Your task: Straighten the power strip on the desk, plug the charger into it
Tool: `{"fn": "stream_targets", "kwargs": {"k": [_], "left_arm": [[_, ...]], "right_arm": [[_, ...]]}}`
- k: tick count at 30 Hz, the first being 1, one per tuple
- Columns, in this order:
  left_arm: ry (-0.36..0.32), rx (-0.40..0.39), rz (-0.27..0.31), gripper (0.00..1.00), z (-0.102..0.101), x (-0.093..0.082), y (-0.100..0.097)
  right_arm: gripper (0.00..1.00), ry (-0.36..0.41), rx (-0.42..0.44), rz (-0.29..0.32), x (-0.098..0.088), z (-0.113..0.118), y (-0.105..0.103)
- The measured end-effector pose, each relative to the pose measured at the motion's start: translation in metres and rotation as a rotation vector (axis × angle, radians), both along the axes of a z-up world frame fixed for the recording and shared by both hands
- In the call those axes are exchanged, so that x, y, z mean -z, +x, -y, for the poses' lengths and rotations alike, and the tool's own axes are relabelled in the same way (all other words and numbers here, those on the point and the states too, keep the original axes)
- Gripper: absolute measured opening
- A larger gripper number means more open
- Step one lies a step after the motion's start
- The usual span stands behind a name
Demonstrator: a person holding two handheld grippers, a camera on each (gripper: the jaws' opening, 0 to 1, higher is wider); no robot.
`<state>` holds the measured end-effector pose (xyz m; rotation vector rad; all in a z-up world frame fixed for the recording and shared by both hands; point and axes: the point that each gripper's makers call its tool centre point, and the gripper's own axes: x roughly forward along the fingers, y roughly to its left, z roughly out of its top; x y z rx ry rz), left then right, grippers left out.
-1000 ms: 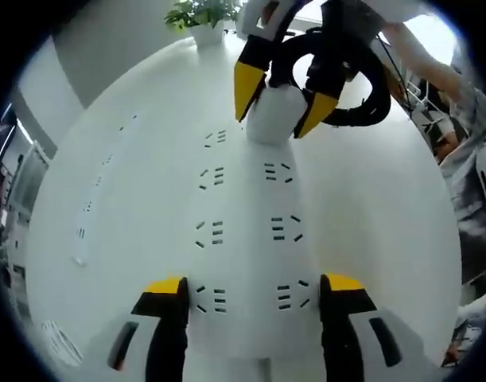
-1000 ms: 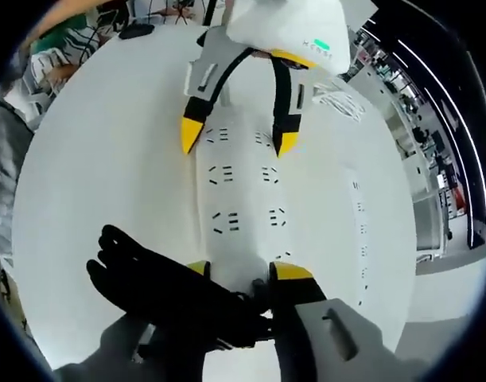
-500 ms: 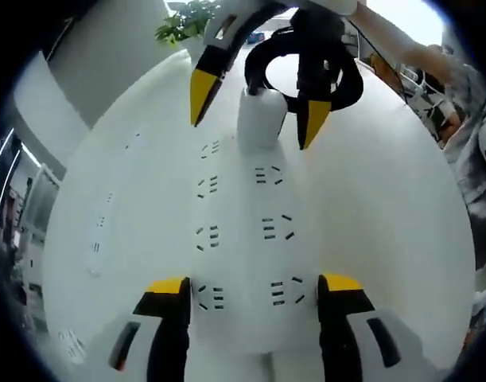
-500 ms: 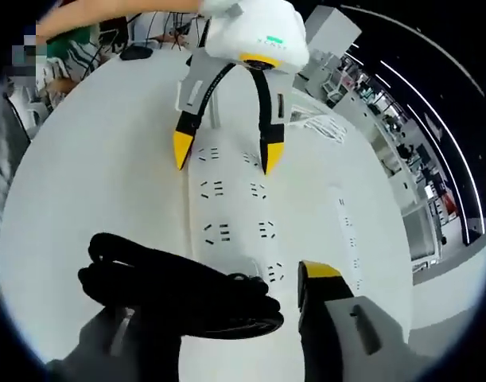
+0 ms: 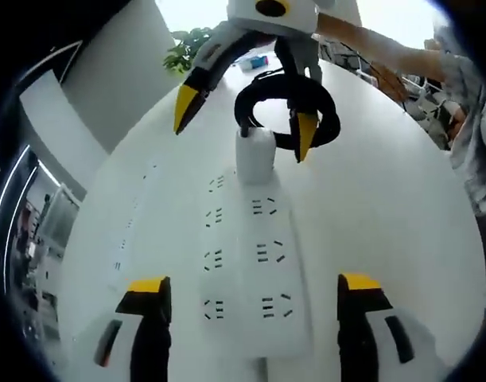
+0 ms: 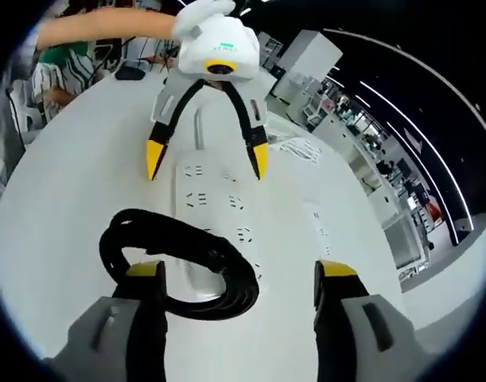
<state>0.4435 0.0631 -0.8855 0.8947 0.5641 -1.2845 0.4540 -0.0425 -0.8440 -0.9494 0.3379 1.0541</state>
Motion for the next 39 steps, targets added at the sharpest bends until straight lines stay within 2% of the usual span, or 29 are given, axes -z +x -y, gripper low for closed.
{"fn": "stream_targets", "kwargs": {"k": [6, 12, 16, 21, 25, 28, 29, 30, 31, 32, 36, 39], "left_arm": [[-0.041, -0.012, 0.05, 0.99, 0.005, -0.005, -0.002], [-0.097, -0.039, 0.104, 0.99, 0.006, -0.011, 0.0], [-0.144, -0.058, 0.13, 0.99, 0.009, -0.016, -0.001], [-0.248, -0.114, 0.174, 0.99, 0.011, -0.028, 0.002], [-0.344, -0.174, 0.205, 0.99, 0.006, -0.044, 0.015], [-0.456, -0.231, 0.221, 0.99, 0.001, -0.062, 0.024], [-0.494, -0.251, 0.221, 0.99, -0.001, -0.068, 0.027], [-0.516, -0.258, 0.214, 0.99, -0.002, -0.07, 0.027], [-0.537, -0.262, 0.203, 0.99, -0.002, -0.073, 0.026], [-0.581, -0.278, 0.197, 0.99, -0.004, -0.078, 0.027], [-0.661, -0.32, 0.237, 0.99, -0.012, -0.091, 0.03], [-0.733, -0.342, 0.245, 0.99, -0.016, -0.1, 0.025]], "right_arm": [[0.9, 0.069, -0.02, 0.096, -0.016, 0.001, 0.006], [0.99, 0.125, -0.019, 0.153, -0.029, 0.008, 0.008], [1.0, 0.151, -0.01, 0.178, -0.035, 0.012, 0.007], [1.0, 0.225, 0.007, 0.206, -0.046, 0.023, 0.003], [1.0, 0.281, 0.038, 0.23, -0.054, 0.036, 0.001], [1.0, 0.35, 0.061, 0.236, -0.061, 0.044, -0.002], [1.0, 0.393, 0.074, 0.233, -0.064, 0.049, -0.004], [1.0, 0.418, 0.076, 0.226, -0.066, 0.049, -0.006], [1.0, 0.475, 0.074, 0.204, -0.068, 0.05, -0.011], [1.0, 0.515, 0.077, 0.189, -0.07, 0.051, -0.014], [1.0, 0.667, 0.086, 0.16, -0.08, 0.054, -0.023], [1.0, 0.729, 0.09, 0.141, -0.082, 0.055, -0.028]]}}
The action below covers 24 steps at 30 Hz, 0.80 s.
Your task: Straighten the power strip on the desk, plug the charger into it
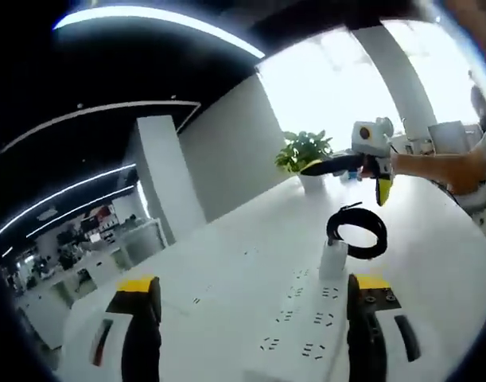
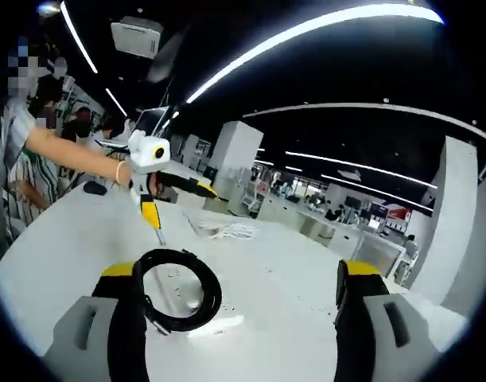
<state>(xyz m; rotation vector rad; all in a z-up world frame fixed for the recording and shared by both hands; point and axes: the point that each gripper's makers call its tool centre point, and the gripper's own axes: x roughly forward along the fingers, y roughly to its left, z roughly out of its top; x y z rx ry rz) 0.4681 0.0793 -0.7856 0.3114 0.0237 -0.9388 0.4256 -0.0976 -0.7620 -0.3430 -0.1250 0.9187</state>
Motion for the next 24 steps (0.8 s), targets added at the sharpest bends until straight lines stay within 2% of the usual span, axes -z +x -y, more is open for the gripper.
{"fn": "stream_targets", "kwargs": {"k": [6, 14, 16, 21, 24], "left_arm": [[-0.112, -0.009, 0.015, 0.99, -0.006, -0.009, -0.011], [-0.171, -0.036, 0.041, 0.99, -0.013, -0.008, -0.021], [-0.187, -0.052, 0.06, 0.99, -0.017, -0.01, -0.025], [-0.209, -0.067, 0.061, 0.99, -0.021, -0.008, -0.032], [-0.194, -0.077, 0.063, 0.99, -0.022, -0.004, -0.036]], "right_arm": [[1.0, 0.121, -0.031, -0.022, -0.001, -0.005, -0.016], [1.0, 0.199, -0.042, -0.027, 0.003, -0.005, -0.025], [1.0, 0.212, -0.048, -0.049, 0.009, -0.005, -0.027], [0.99, 0.204, -0.052, -0.081, 0.024, -0.006, -0.03], [0.97, 0.189, -0.057, -0.105, 0.035, -0.007, -0.033]]}}
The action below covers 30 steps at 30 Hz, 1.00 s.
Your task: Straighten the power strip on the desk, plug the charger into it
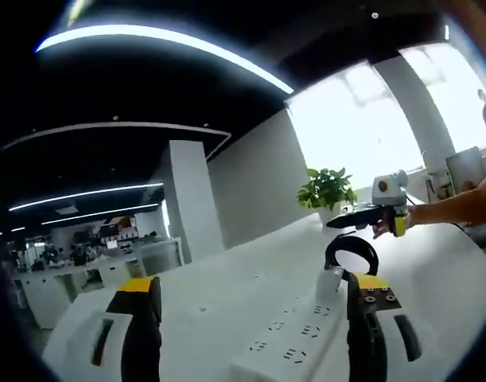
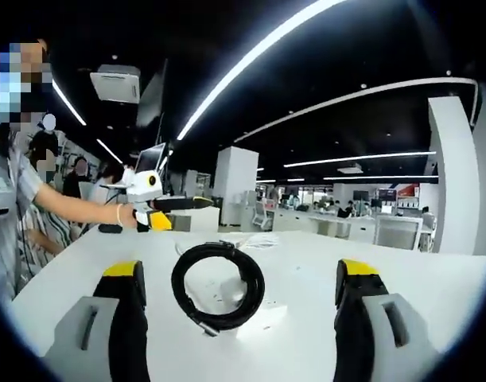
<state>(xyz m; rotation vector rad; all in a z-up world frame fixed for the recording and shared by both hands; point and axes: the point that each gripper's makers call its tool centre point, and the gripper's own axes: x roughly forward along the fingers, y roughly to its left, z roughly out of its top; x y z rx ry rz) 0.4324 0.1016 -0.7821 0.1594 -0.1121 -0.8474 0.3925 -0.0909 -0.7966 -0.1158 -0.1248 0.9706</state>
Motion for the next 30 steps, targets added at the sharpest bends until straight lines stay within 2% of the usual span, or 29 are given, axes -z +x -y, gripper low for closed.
{"fn": "stream_targets", "kwargs": {"k": [5, 10, 17, 20, 25, 30], "left_arm": [[0.008, 0.0, -0.007, 0.99, 0.0, 0.006, -0.005], [0.032, -0.012, -0.054, 0.99, -0.001, 0.022, -0.007], [0.04, -0.034, -0.136, 0.99, -0.006, 0.046, -0.006], [0.063, -0.055, -0.198, 0.99, -0.012, 0.064, -0.003], [0.059, -0.074, -0.245, 0.97, -0.016, 0.077, 0.001], [0.065, -0.071, -0.316, 0.96, -0.016, 0.093, 0.003]], "right_arm": [[0.95, -0.03, -0.004, -0.051, 0.019, 0.0, -0.001], [0.94, -0.054, 0.007, -0.089, 0.033, 0.001, 0.001], [0.93, -0.102, 0.015, -0.134, 0.05, 0.001, 0.006], [0.93, -0.132, 0.018, -0.145, 0.056, 0.001, 0.007], [0.92, -0.181, 0.015, -0.176, 0.069, -0.002, 0.011], [0.92, -0.211, 0.02, -0.207, 0.084, -0.004, 0.016]]}}
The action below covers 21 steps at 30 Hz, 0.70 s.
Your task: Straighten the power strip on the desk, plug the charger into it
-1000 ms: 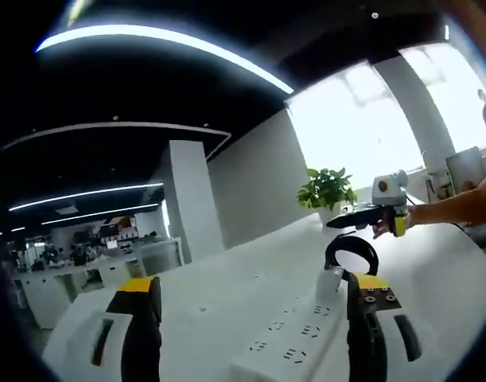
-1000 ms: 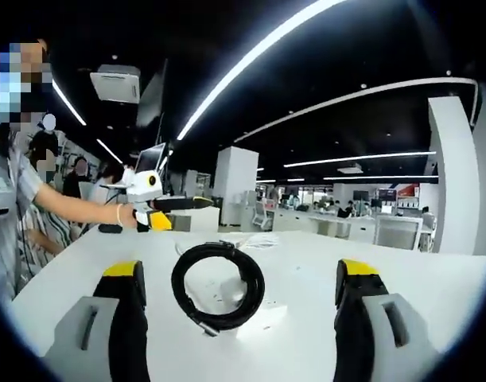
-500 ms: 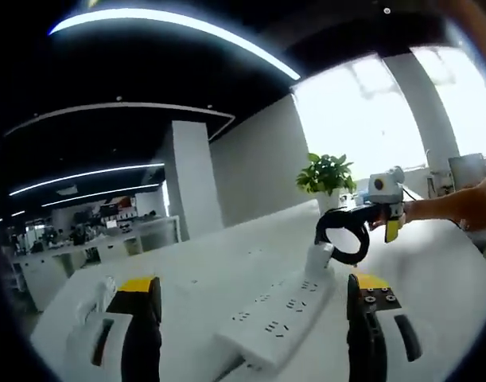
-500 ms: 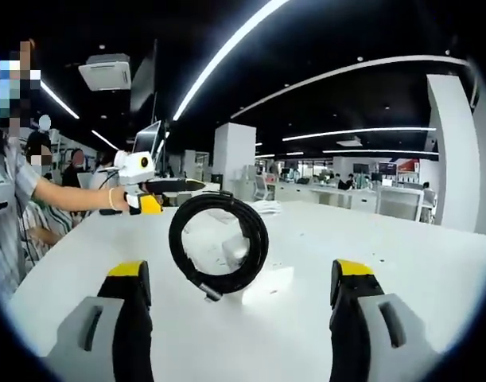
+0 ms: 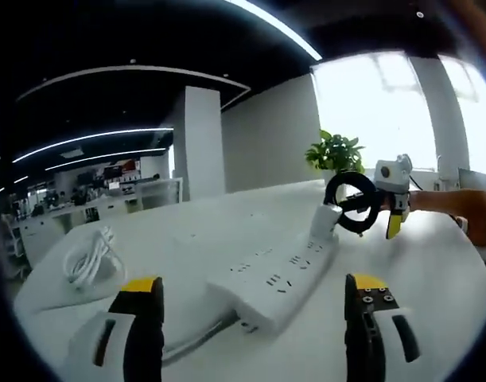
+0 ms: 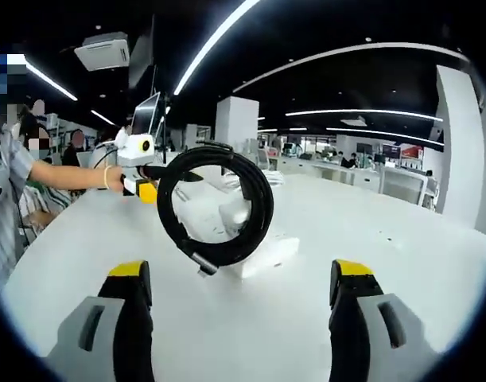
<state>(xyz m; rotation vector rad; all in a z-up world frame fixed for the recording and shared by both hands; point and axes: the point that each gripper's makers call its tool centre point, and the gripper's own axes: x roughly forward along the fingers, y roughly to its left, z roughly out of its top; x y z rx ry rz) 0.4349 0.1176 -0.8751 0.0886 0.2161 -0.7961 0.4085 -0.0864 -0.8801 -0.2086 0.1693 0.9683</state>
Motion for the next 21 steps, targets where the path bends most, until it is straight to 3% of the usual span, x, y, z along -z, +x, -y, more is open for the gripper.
{"fn": "stream_targets", "kwargs": {"k": [13, 21], "left_arm": [[0.072, 0.014, -0.084, 0.9, 0.0, 0.029, 0.003], [0.116, 0.029, -0.099, 0.84, 0.004, 0.036, 0.004]], "right_arm": [[0.91, -0.063, 0.022, -0.045, 0.021, -0.009, 0.01], [0.8, -0.066, 0.026, -0.064, 0.025, -0.018, 0.013]]}}
